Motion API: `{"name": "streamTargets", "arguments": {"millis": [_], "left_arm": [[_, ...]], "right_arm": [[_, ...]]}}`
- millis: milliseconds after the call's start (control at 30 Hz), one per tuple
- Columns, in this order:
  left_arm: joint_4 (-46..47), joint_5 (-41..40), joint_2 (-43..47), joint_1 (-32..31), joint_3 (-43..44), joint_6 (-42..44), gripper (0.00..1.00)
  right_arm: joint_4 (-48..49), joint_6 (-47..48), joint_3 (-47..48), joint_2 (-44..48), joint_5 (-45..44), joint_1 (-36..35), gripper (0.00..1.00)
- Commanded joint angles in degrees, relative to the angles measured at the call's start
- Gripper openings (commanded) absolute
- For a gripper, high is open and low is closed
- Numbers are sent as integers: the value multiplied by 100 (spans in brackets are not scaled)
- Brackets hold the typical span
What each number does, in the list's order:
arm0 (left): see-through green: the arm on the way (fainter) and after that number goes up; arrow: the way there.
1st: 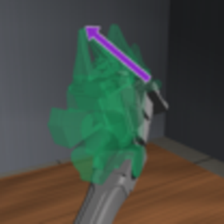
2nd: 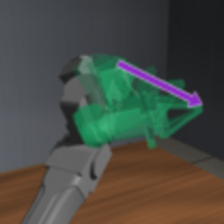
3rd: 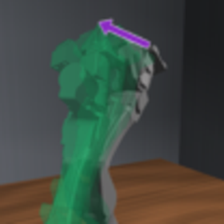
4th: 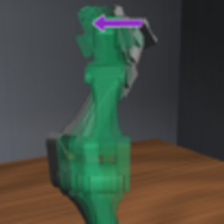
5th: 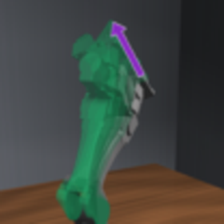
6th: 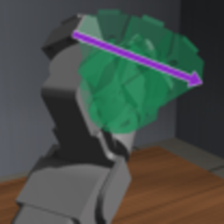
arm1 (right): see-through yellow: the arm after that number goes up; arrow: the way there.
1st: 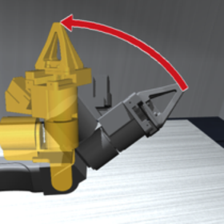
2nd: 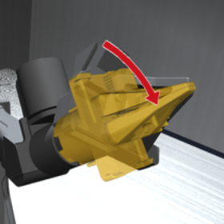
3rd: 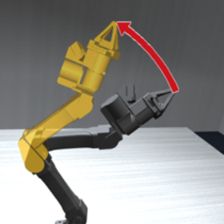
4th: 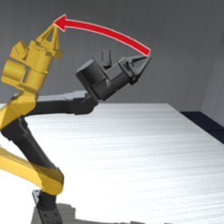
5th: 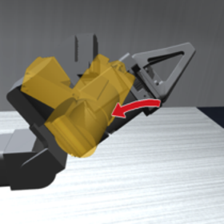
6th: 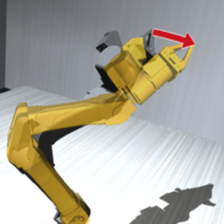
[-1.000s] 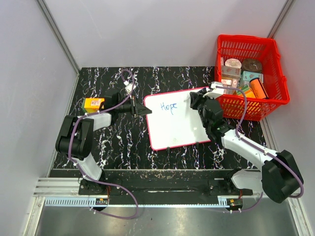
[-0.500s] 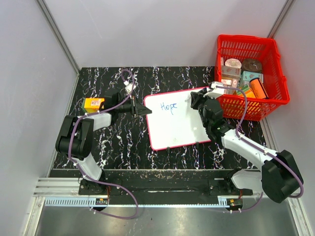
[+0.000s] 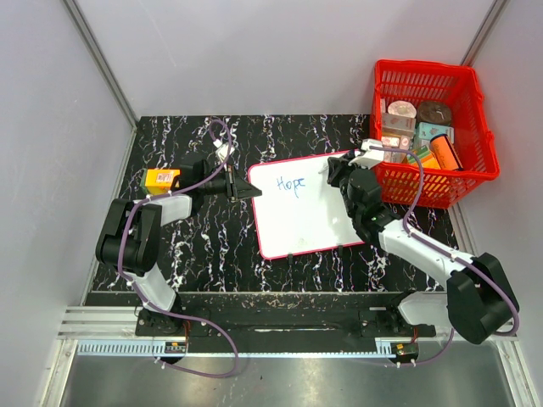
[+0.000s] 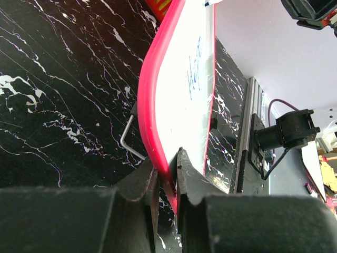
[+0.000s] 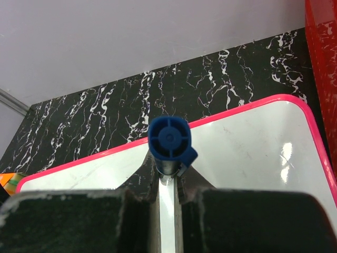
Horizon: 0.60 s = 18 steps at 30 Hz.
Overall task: Write a sentence on the whiteboard
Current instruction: Write on the whiteboard with the whiteboard.
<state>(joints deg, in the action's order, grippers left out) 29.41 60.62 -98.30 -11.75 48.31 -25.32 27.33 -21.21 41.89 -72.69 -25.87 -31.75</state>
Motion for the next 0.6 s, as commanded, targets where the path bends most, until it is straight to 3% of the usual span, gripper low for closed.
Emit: {"name": "streamTargets", "arguments": {"millis": [0,567], "left_arm": [[-119,-595,48,-223,-68,1055,0],[-1227,-1061,724,-144,-191,1548,0]], "right_arm": [[343,21,153,35,99,46,0],[510,196,135,413,1083,37,0]]}}
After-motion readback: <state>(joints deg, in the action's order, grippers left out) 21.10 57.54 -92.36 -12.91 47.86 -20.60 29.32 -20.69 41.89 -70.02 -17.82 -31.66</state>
